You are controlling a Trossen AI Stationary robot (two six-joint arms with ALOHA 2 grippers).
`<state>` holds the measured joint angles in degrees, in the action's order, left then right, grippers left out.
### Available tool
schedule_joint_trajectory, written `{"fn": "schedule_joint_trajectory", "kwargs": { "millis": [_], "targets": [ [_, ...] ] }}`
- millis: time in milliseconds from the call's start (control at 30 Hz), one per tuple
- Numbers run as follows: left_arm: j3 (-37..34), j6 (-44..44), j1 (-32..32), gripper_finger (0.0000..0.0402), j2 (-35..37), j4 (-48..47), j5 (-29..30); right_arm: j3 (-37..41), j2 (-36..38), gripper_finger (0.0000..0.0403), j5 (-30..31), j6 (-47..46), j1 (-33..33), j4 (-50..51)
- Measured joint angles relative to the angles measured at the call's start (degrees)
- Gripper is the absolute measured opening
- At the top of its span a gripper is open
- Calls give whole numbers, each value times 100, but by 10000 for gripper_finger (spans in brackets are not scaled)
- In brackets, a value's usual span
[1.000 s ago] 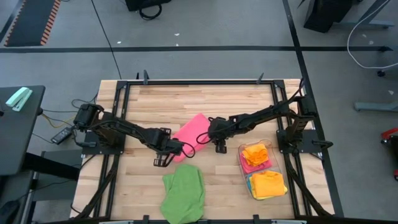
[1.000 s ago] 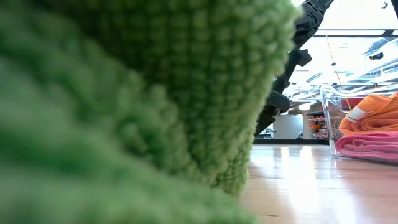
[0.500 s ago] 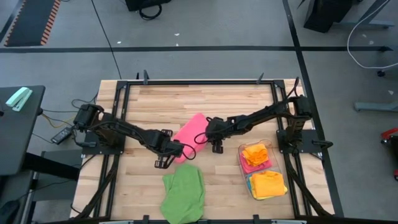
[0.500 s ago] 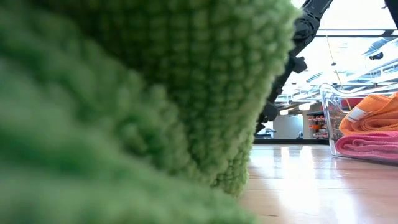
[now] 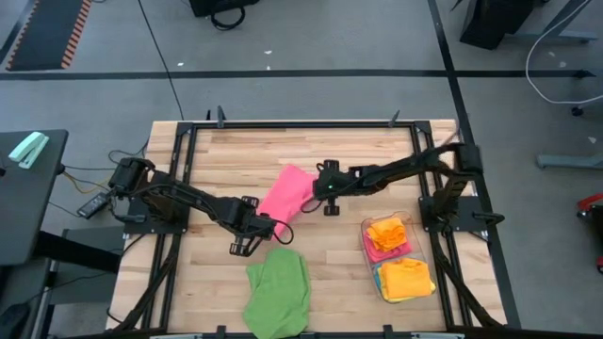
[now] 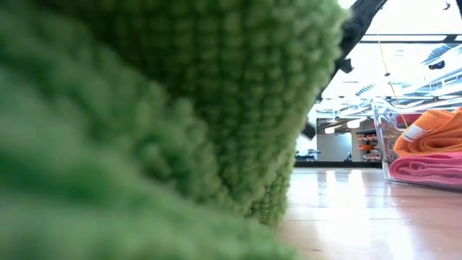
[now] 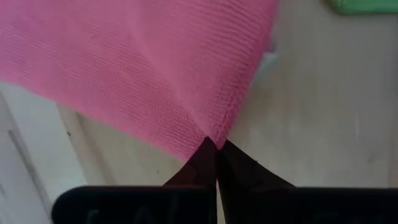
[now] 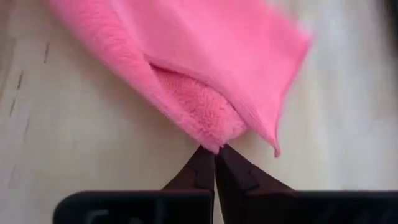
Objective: Fold microfiber towels
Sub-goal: Fold the pink towel
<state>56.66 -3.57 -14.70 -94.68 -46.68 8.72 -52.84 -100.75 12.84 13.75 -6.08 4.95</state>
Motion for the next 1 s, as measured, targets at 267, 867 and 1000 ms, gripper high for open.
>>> {"fn": "schedule_joint_trajectory", "kwargs": {
  "millis": [267,867,1000],
  "targets": [
    [29,16,0,18,472,-131,205,-21,941,7,467,2730,102,414],
    [11,-206,-319,7,464,-255,137,-10,226,22,133,4337,614,720],
    [7,-467,-317,16,464,-836,218,-10,309,21,901,4689,770,866]
  ]
}}
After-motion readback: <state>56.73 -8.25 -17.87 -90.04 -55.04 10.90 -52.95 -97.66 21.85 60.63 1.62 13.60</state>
